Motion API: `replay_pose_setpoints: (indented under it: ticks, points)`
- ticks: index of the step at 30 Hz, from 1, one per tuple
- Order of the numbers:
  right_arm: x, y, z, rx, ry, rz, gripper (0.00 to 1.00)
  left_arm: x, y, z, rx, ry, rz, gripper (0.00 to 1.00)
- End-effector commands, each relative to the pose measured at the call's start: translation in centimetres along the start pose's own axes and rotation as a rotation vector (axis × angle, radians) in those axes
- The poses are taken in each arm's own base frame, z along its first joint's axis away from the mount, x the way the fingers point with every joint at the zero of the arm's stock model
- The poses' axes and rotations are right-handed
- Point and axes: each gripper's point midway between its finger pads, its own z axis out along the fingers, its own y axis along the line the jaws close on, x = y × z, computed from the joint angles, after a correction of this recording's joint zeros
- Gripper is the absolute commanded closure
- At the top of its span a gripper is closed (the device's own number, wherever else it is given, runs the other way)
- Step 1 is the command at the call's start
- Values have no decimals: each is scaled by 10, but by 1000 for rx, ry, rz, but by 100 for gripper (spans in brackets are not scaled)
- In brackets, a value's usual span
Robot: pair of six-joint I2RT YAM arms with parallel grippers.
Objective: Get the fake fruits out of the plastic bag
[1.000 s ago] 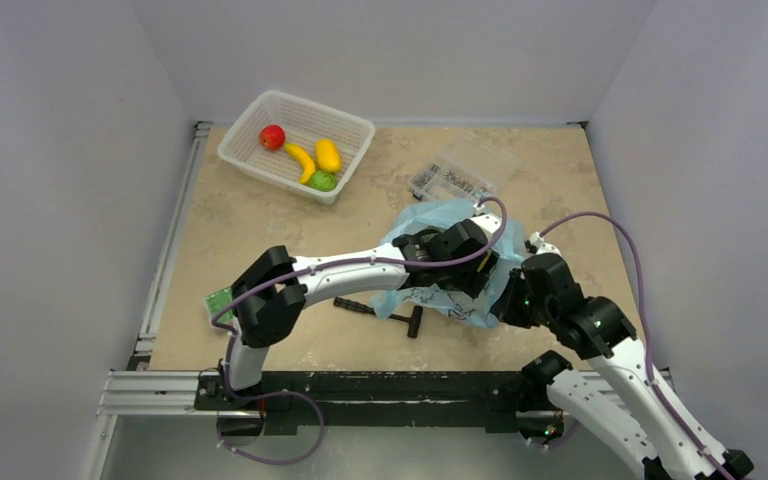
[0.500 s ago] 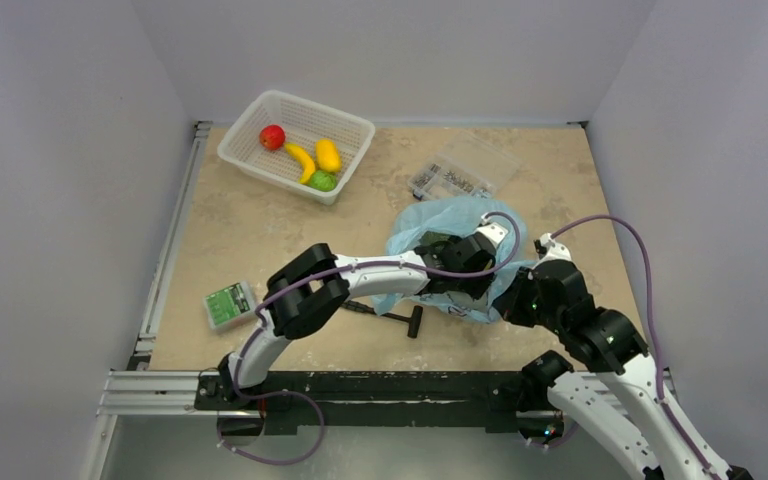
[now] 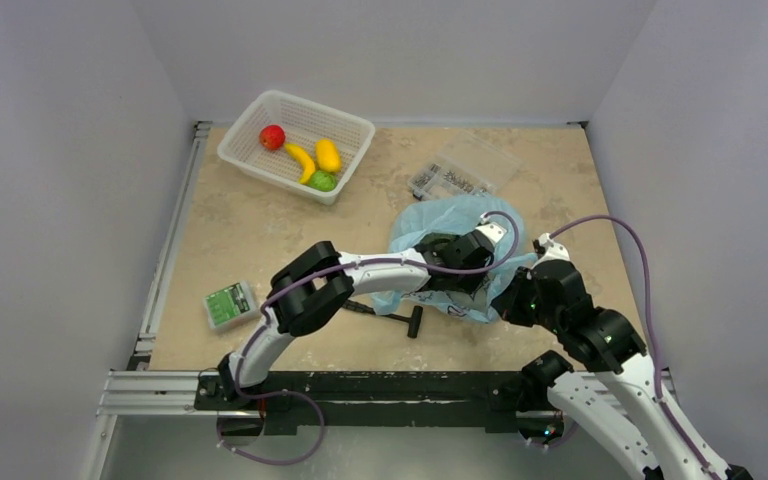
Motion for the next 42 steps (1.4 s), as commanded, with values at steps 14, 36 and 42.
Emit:
replay_pose_setpoints:
  ticks: [14,36,42]
  points:
    - [-9,2,1,3,-39,11,100,-14,-15,-138,258,28,-70,99]
    - [-39,9,-14,22,-116,-2,100,-64,197,-318,-226,-321,-395,100]
    - [-40,9,-14,14,-129,1,100,-90,277,-300,-289,-447,-719,100]
